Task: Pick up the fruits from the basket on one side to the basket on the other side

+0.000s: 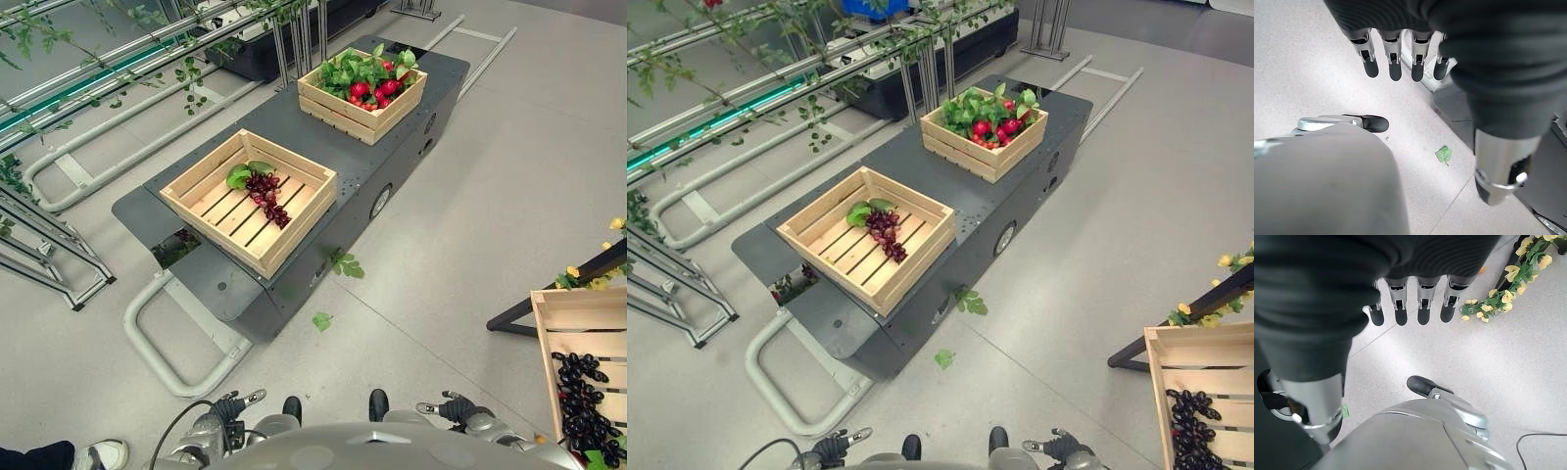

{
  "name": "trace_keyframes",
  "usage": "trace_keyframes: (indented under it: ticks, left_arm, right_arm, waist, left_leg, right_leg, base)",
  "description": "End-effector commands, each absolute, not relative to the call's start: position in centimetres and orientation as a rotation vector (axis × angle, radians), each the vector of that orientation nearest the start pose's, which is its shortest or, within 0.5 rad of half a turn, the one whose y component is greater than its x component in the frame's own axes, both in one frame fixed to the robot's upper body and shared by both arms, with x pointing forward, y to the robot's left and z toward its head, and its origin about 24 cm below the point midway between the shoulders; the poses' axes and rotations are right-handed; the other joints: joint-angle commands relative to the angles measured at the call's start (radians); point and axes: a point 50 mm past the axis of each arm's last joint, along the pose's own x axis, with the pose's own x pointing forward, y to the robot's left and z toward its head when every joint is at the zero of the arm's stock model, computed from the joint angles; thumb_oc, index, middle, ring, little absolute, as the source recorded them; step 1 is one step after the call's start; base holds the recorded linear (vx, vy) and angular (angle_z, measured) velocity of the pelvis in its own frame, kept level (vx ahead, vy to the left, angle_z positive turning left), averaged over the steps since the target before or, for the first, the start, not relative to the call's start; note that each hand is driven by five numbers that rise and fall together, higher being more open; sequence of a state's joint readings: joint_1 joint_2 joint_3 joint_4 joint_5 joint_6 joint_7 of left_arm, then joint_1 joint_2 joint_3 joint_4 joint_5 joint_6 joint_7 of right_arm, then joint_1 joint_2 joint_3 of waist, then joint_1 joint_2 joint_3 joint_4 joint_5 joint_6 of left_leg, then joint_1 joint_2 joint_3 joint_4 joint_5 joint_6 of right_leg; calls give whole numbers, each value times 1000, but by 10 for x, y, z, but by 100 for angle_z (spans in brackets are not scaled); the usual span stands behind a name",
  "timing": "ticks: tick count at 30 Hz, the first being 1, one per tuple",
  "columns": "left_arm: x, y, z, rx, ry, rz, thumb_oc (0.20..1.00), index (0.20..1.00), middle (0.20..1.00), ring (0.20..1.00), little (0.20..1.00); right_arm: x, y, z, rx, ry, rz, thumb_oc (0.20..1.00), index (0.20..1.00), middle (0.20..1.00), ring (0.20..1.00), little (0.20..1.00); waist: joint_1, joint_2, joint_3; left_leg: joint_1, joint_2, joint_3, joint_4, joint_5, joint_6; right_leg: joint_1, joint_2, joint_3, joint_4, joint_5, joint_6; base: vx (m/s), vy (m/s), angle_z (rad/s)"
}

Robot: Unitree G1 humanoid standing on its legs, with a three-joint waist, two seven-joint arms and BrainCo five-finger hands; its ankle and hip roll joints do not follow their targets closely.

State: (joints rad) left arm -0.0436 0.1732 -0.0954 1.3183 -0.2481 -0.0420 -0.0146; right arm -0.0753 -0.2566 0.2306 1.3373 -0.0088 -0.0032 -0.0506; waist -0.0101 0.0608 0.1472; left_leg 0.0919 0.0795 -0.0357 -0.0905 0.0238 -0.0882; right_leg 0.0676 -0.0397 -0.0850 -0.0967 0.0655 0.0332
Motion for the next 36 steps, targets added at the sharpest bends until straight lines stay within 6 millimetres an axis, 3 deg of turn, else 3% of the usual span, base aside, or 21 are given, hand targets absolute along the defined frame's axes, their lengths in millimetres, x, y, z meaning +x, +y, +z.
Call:
trace_keyframes:
  ticks: [1, 7, 19, 28, 36]
  left_arm:
    - [107, 210, -165, 84, 1226, 118, 1000, 1000, 1000, 1000, 1000]
    - [108, 205, -165, 39, 1221, 133, 1000, 1000, 1000, 1000, 1000]
    - [105, 208, -166, 181, 1255, 89, 1000, 1000, 1000, 1000, 1000]
    - [106, 208, -166, 169, 1248, 103, 1000, 1000, 1000, 1000, 1000]
    - [127, 211, -158, 160, 1156, 121, 1000, 1000, 1000, 1000, 1000]
  right_arm:
    - [116, -241, -156, -457, 1226, 9, 1000, 1000, 1000, 1000, 1000]
    - [116, -242, -155, -459, 1231, 6, 1000, 1000, 1000, 1000, 1000]
    - [116, -236, -157, -453, 1234, 18, 1000, 1000, 1000, 1000, 1000]
    - [113, -234, -158, -452, 1240, 26, 1000, 1000, 1000, 1000, 1000]
    - [117, -237, -156, -461, 1224, 11, 1000, 1000, 1000, 1000, 1000]
  waist:
    - [4, -55, 18]
    - [4, -52, 17]
    - [3, -56, 16]
    - [3, -64, 12]
    - [4, -66, 30]
  left_leg:
    - [7, -41, 59, 3, -46, 20]
    - [8, -41, 59, 3, -45, 21]
    - [6, -40, 60, 3, -46, 20]
    - [7, -40, 61, 3, -48, 21]
    - [-4, -42, 59, 3, -42, 20]
  right_leg:
    - [37, -67, -10, 9, -87, 88]
    - [37, -67, -8, 9, -87, 87]
    - [34, -67, -9, 9, -84, 87]
    - [35, -67, -9, 9, -84, 88]
    - [24, -69, -9, 9, -75, 91]
  base:
    - [0, 0, 0]
    - [0, 0, 0]
    - [0, 0, 0]
    - [0, 0, 0]
    - [-13, 2, 0]
